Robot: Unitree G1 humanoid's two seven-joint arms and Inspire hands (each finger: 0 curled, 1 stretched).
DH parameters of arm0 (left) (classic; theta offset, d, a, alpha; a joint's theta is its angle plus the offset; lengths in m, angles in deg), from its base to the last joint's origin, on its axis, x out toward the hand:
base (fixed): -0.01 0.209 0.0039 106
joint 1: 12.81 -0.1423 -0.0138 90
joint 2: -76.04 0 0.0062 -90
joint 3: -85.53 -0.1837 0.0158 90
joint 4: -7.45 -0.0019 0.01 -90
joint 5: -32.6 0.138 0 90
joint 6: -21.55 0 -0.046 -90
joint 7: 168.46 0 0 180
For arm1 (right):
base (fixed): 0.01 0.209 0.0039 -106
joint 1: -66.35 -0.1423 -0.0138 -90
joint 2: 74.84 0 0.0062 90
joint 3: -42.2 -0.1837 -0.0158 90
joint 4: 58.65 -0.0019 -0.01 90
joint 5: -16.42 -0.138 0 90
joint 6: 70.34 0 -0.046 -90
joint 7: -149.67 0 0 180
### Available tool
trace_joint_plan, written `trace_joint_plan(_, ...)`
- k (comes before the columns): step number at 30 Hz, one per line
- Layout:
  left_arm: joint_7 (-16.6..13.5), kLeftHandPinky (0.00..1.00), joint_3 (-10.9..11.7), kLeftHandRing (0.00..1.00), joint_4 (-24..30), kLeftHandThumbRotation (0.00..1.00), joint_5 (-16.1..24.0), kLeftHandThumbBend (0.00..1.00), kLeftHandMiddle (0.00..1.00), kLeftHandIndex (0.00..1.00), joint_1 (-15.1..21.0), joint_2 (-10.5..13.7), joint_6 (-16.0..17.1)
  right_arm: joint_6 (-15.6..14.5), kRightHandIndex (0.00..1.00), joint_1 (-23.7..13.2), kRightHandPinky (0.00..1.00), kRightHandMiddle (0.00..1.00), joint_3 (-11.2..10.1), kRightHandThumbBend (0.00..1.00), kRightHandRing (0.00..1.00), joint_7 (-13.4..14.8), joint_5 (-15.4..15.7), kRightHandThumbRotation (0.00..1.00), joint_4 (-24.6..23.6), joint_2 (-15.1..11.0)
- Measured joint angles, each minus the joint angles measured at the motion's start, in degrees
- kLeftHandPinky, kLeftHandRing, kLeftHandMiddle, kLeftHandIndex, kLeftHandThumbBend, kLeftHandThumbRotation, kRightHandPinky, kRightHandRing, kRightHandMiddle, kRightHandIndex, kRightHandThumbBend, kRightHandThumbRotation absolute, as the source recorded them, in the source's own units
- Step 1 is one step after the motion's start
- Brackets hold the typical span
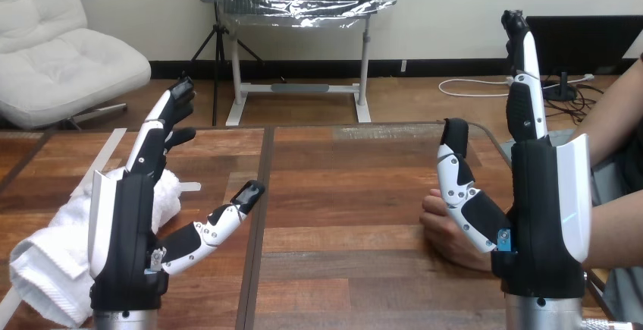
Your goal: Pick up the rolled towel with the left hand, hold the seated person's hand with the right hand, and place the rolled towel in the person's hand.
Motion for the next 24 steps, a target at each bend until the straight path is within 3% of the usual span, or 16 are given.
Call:
trace_joint_plan(14, -0.2, 0.84, 0.8, 0.9, 0.5, 0.23, 1.7, 0.76, 0.89, 0.89, 0.0, 0.8, -1.4, -0.1, 1.0, 0.1, 1.0, 1.0, 0.0, 0.0, 1.0, 0.0, 0.0, 0.0, -0.1, 0.0)
trace_joint_plan(17, -1.2, 0.83, 1.7, 0.89, 1.1, 0.24, 4.9, 0.77, 0.89, 0.89, 0.0, 1.3, -2.5, -0.3, 1.0, 0.1, 1.0, 1.0, 0.0, 0.0, 1.0, 0.0, 0.2, 0.0, -0.2, 0.0)
trace_joint_plan(24, -7.3, 0.78, 4.4, 0.86, 3.5, 0.29, 16.5, 0.79, 0.89, 0.89, -0.1, 2.4, -7.4, -0.7, 1.0, 0.2, 1.0, 1.0, 0.0, 0.0, 1.0, 0.0, 0.2, 0.0, -0.3, -0.1)
